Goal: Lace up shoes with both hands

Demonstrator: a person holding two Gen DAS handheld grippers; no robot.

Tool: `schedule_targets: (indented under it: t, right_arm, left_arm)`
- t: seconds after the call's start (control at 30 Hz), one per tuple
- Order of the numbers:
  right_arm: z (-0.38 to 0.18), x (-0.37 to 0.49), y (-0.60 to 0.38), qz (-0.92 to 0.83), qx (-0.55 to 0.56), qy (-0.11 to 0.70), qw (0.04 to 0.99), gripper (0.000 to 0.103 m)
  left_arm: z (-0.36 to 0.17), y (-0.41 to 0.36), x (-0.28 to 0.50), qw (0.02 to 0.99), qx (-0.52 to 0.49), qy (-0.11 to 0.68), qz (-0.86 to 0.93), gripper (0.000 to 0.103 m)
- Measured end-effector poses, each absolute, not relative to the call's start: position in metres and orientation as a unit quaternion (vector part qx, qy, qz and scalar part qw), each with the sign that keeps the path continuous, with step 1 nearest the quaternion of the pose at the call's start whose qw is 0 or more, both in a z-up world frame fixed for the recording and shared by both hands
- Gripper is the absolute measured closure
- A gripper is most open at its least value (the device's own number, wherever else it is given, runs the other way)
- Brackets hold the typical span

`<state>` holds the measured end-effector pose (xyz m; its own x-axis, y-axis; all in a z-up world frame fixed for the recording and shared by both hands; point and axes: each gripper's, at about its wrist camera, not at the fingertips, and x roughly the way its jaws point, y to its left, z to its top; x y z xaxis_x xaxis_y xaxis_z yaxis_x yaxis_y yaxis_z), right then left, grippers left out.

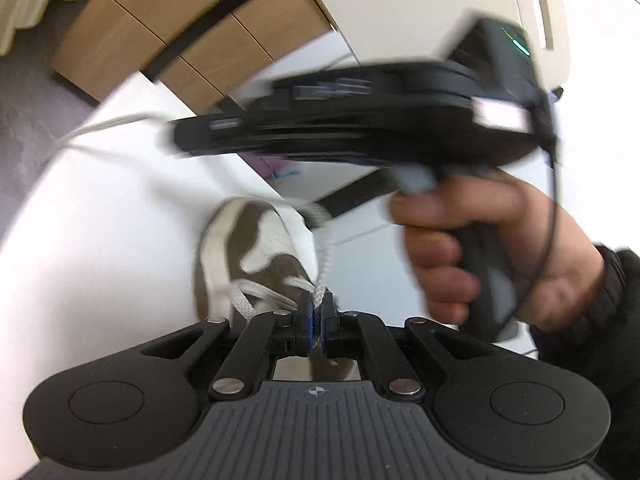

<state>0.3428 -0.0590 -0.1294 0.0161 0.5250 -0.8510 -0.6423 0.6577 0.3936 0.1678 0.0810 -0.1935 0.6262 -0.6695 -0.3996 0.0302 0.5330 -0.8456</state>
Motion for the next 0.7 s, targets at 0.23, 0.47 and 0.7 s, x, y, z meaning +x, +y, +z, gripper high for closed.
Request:
schedule_targets:
  t: [0.23,0.47,0.7]
  right_arm:
    - [-0.079,0.325,-0.132,0.358,0.045,0.508,0.783,0.099]
    - [-0.088,0.268,-0.192,0.3,0.09,0.481,0.819,0.099]
    - [-0.117,0.231,-0.211,0.279,0.121,0.48,0.823,0.099]
  left_arm:
    - [-0.201,0.104,0.158,0.798,-0.427,0.397,-0.15,0.098]
    - [-0.201,0.121,0.149,0.788,-0.437,0.415,-0.127,0.028]
    - [-0.218,0.136,0.151,0.716,-0.568,0.38,-0.142,0.029]
